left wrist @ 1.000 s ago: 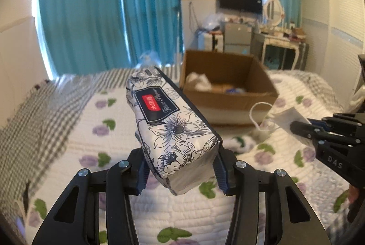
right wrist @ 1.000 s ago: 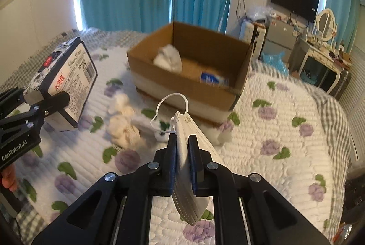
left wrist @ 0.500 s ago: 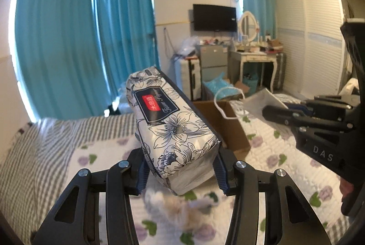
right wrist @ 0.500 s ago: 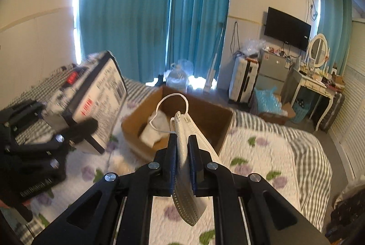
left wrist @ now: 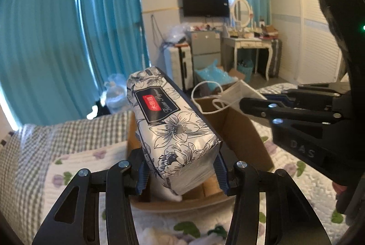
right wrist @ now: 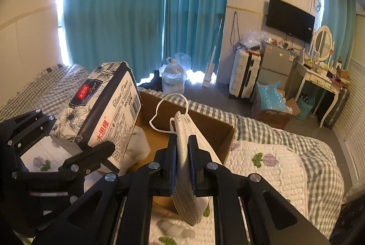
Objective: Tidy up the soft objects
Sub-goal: 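Carry the tissue box and mask into the box and open both tools, then withdraw both tools from the box toward the remaining items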
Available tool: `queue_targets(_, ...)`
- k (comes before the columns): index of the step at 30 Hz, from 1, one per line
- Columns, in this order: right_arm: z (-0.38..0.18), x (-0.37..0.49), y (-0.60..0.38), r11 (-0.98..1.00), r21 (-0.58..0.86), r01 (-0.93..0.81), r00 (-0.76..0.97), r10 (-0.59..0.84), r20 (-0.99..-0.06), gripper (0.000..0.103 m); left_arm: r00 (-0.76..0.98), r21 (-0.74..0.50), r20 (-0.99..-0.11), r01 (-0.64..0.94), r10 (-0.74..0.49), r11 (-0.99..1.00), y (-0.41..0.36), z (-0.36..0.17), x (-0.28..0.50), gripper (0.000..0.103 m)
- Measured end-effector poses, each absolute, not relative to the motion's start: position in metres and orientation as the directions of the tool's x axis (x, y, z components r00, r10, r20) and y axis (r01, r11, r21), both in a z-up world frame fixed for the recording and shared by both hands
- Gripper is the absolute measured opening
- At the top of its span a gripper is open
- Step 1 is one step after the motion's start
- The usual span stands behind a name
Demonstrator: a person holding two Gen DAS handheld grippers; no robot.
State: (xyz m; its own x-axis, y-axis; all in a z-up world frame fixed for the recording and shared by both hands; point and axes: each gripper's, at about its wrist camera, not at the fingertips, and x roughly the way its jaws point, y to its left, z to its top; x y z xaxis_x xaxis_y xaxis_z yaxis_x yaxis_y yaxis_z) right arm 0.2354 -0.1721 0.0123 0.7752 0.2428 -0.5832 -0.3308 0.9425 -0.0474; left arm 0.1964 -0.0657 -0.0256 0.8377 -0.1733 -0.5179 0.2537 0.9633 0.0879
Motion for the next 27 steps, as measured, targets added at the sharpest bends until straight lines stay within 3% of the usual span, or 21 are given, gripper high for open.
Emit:
queue_targets(9, -0.024, 0.273, -0.169, 0.943, 0.007, -0.332, 0.740, 0.265, -0.619, 0.009, 0.820, 0.090, -0.557, 0.222, -0.135, 0.971, -0.074, -0.047, 0.219, 0.056)
queue_targets(11, -0.027, 0.275, -0.169, 0.944, 0.010, -0.329, 0.736, 0.264, -0.623, 0.010, 0.822, 0.105, -0.555, 0.219, -0.126, 0.970, -0.077, -0.046, 0.217, 0.063)
queue_targets(13, -0.026, 0.272, -0.170, 0.946, 0.003, -0.324, 0.741, 0.256, -0.621, 0.020, 0.823, 0.114, -0.555, 0.217, -0.119, 0.970, -0.079, -0.044, 0.213, 0.077)
queue_targets(15, -0.020, 0.266, -0.172, 0.948, 0.003, -0.318, 0.749, 0.253, -0.612, 0.041, 0.838, 0.123, -0.533, 0.210, -0.114, 0.970, -0.081, -0.037, 0.206, 0.079)
queue_targets(19, 0.000, 0.254, -0.178, 0.958, 0.006, -0.288, 0.774, 0.236, -0.588, 0.049, 0.855, 0.143, -0.510, 0.196, -0.097, 0.970, -0.076, -0.020, 0.196, 0.079)
queue_targets(25, 0.053, 0.214, -0.186, 0.970, -0.016, -0.243, 0.830, 0.199, -0.521, 0.072, 0.886, 0.158, -0.459, 0.160, -0.071, 0.974, -0.064, 0.020, 0.161, 0.080)
queue_targets(27, 0.071, 0.199, -0.188, 0.971, -0.013, -0.237, 0.842, 0.199, -0.502, 0.078, 0.900, 0.162, -0.433, 0.143, -0.060, 0.976, -0.058, 0.035, 0.148, 0.089)
